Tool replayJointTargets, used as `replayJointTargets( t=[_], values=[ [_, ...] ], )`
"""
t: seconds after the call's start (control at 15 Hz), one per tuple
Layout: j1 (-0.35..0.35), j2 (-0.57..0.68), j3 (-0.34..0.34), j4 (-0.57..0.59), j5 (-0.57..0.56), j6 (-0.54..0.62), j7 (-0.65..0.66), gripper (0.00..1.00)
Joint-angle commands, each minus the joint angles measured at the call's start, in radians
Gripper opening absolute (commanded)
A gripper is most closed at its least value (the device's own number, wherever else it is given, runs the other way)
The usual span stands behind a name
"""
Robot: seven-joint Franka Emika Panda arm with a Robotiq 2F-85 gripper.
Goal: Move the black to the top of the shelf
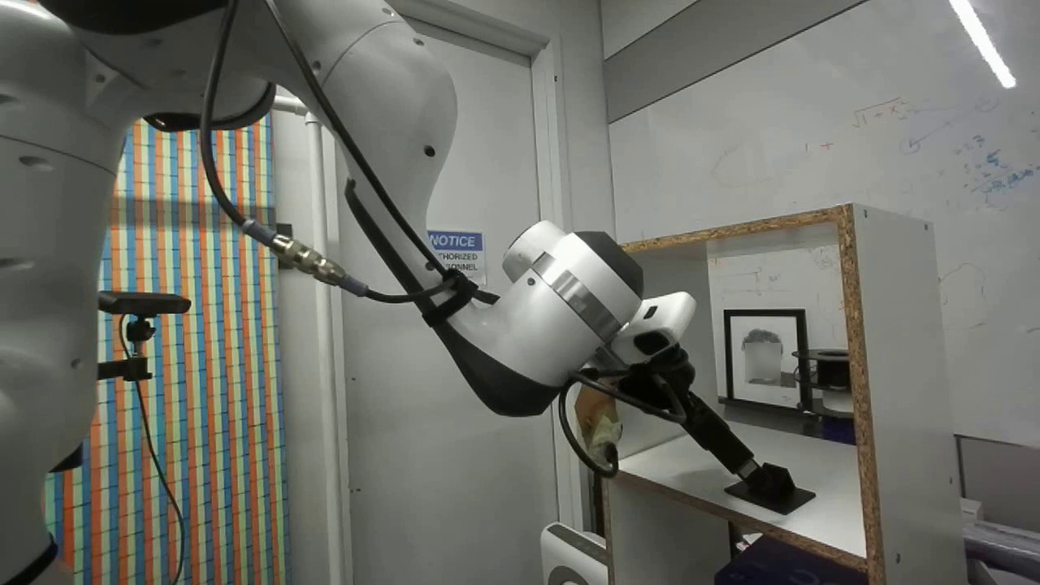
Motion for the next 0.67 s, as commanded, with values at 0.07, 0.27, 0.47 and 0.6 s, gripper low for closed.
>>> replayJointTargets(
  t=[0.07, 0.27, 0.47, 0.6],
  values=[
    [-0.027, 0.074, -0.017, 0.080, -0.006, 0.071, 0.028, 1.00],
    [-0.044, 0.102, -0.012, 0.108, 0.015, 0.103, 0.029, 1.00],
    [-0.051, 0.125, -0.009, 0.138, 0.024, 0.127, 0.037, 1.00],
    [-0.052, 0.137, -0.005, 0.153, 0.037, 0.139, 0.038, 1.00]
  ],
)
